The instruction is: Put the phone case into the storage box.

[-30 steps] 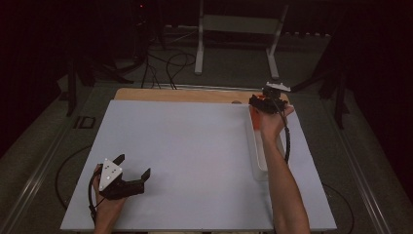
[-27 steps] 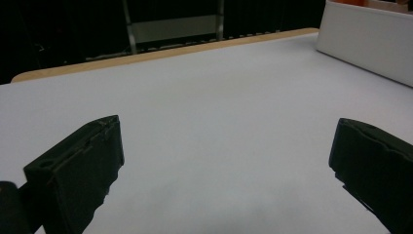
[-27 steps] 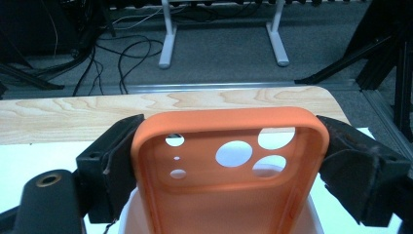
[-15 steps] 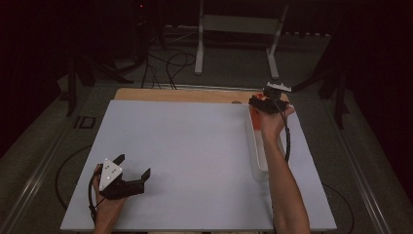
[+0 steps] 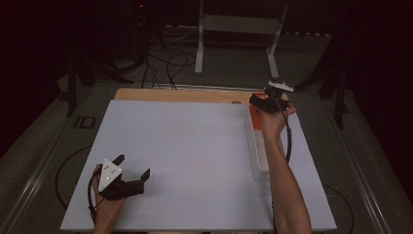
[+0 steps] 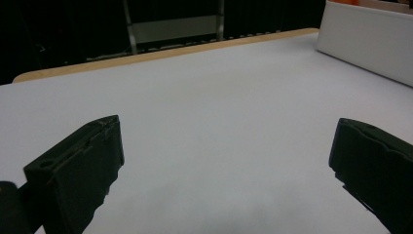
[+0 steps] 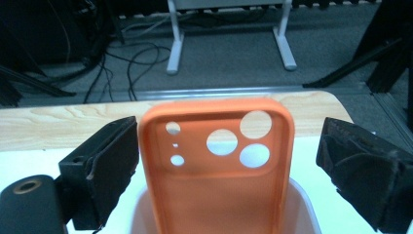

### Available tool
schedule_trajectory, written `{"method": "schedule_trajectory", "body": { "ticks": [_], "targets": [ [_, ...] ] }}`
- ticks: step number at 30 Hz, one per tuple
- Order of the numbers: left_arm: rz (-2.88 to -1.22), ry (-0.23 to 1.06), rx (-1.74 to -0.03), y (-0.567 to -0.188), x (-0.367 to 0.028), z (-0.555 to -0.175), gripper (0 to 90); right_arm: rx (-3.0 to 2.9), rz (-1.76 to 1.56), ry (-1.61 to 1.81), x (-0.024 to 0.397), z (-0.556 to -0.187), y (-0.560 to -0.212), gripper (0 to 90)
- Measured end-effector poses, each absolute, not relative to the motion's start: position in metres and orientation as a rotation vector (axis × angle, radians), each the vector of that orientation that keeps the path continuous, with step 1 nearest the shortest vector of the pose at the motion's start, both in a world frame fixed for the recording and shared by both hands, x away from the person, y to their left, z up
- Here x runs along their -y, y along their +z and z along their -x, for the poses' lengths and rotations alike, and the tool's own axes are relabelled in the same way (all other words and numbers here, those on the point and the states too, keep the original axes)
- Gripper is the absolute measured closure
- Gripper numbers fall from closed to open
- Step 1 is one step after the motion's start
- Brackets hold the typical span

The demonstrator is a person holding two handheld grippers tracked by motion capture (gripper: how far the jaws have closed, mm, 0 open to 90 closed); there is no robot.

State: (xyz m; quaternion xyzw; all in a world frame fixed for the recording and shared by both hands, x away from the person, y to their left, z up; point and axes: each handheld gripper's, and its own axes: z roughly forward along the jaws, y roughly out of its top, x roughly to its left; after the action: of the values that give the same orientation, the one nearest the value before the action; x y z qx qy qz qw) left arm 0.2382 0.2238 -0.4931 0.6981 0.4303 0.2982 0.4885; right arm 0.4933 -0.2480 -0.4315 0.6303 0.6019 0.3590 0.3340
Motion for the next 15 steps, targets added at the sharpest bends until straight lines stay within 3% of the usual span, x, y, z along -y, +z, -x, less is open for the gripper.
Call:
{"method": "schedule_trajectory", "body": {
  "ticks": [15],
  "targets": [
    [-1.697, 0.724, -1.045, -0.4931, -0.2236, -0.2382, 0.2, -1.583, -1.601, 0.963, 0.2496, -0.4866, -0.4233, 8.7]
  ]
}}
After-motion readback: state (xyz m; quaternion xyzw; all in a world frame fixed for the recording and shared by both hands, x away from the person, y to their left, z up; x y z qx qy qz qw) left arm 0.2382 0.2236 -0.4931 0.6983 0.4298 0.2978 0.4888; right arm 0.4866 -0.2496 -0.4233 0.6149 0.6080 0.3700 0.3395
